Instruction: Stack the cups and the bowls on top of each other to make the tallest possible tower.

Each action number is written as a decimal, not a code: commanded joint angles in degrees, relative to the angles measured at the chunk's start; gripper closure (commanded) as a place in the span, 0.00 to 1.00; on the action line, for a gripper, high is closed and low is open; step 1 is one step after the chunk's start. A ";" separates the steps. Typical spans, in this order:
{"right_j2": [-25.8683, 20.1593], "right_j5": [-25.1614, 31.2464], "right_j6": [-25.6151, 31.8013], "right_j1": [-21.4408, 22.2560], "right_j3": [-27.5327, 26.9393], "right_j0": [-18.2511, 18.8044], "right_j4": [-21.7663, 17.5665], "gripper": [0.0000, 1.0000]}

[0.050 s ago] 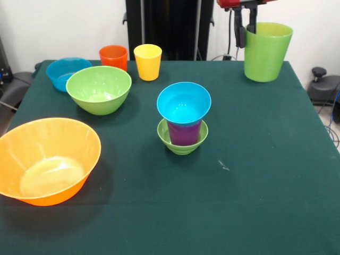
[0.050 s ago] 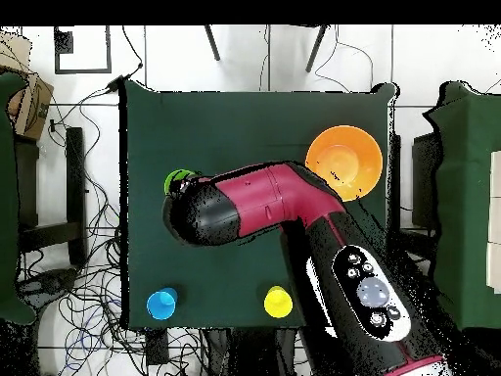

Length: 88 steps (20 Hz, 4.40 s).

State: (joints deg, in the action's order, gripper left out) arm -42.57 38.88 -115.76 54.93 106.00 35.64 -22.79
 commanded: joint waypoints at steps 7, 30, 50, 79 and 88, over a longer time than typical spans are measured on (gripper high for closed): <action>-5.34 13.19 23.86 -1.28 -6.82 4.42 -6.11 1.00; -5.66 13.69 25.00 -5.34 -8.37 6.46 -9.66 1.00; -6.64 19.01 29.78 -10.83 -15.47 7.91 -10.42 1.00; -6.45 16.70 30.33 -10.23 -9.22 10.95 -12.89 1.00; -6.96 14.92 29.51 -9.79 -6.04 12.15 -13.77 1.00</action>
State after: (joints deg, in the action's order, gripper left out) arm -48.56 51.60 -104.06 44.44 94.08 47.34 -31.41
